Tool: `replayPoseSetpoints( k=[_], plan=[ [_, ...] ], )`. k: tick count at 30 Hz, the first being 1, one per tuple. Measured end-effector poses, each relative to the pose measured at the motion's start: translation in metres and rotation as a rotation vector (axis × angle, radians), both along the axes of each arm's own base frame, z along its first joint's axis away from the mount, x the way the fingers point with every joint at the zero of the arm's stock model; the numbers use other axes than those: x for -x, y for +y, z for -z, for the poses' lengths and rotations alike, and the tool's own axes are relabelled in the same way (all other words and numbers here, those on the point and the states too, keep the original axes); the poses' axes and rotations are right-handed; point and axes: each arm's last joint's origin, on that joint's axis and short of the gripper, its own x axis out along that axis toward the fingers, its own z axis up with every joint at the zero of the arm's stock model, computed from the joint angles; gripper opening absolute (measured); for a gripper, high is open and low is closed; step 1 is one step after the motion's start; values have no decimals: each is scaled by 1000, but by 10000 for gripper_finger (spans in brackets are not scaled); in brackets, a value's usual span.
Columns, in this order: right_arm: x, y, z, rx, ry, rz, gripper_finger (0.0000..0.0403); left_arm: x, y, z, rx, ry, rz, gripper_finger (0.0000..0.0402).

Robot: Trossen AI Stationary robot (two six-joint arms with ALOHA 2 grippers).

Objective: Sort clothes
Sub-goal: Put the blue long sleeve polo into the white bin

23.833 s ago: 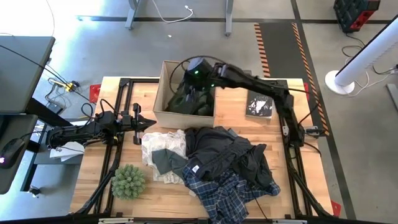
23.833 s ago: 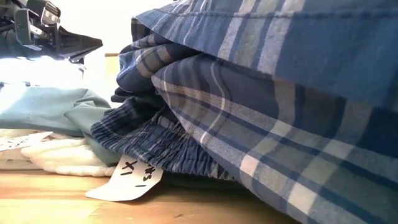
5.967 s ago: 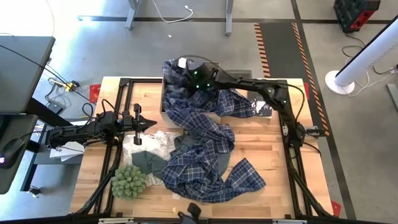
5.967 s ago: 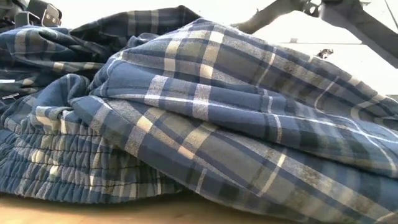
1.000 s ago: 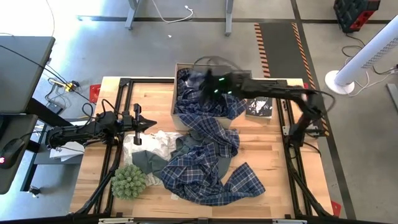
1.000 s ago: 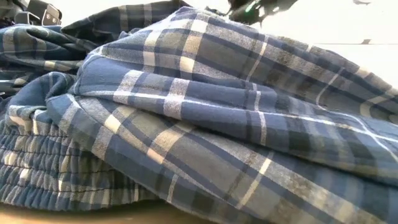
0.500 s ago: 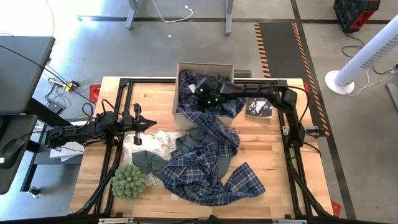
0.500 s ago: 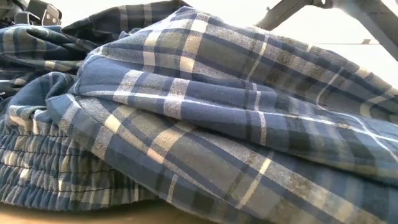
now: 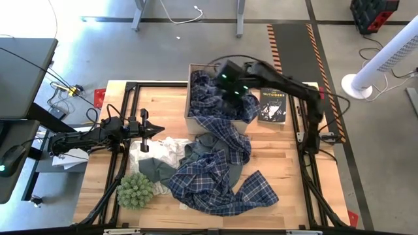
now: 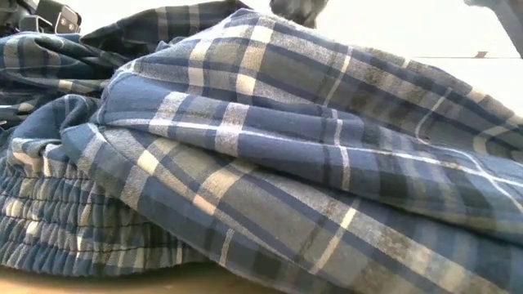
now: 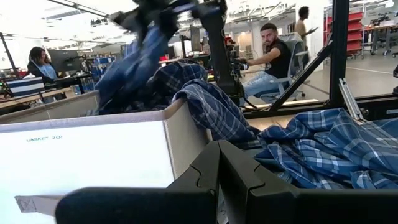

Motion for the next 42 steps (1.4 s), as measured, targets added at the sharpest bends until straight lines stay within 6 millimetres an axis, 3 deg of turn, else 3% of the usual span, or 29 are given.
replayPoseSetpoints(
  k=[3,7,11,14,17,19,23,27,32,36,42],
  plan=[
    [20,29,-12,76,76,-16,84,0,0,0,0,0,0,1],
    [26,53,-14,262,27,15,85,0,0,0,0,-1,0,1],
    [12,57,-7,362,-107,-29,86,0,0,0,0,0,0,1],
    [1,53,5,335,-154,-87,97,0,0,0,0,-1,-1,1],
    [3,47,8,298,-143,-83,123,0,0,0,0,0,0,1],
    [12,46,5,271,-97,-52,142,0,0,0,0,-1,0,1],
    [33,52,-21,204,-147,-35,171,0,0,0,0,0,0,1],
    [54,63,-41,181,-217,-36,178,0,0,0,0,-1,0,1],
    [92,80,-52,157,-177,57,178,0,0,0,0,-1,0,1],
    [109,93,-23,117,-51,112,178,0,0,0,0,-1,0,1],
    [135,97,66,43,159,332,173,0,0,0,0,-1,0,1]
  ],
)
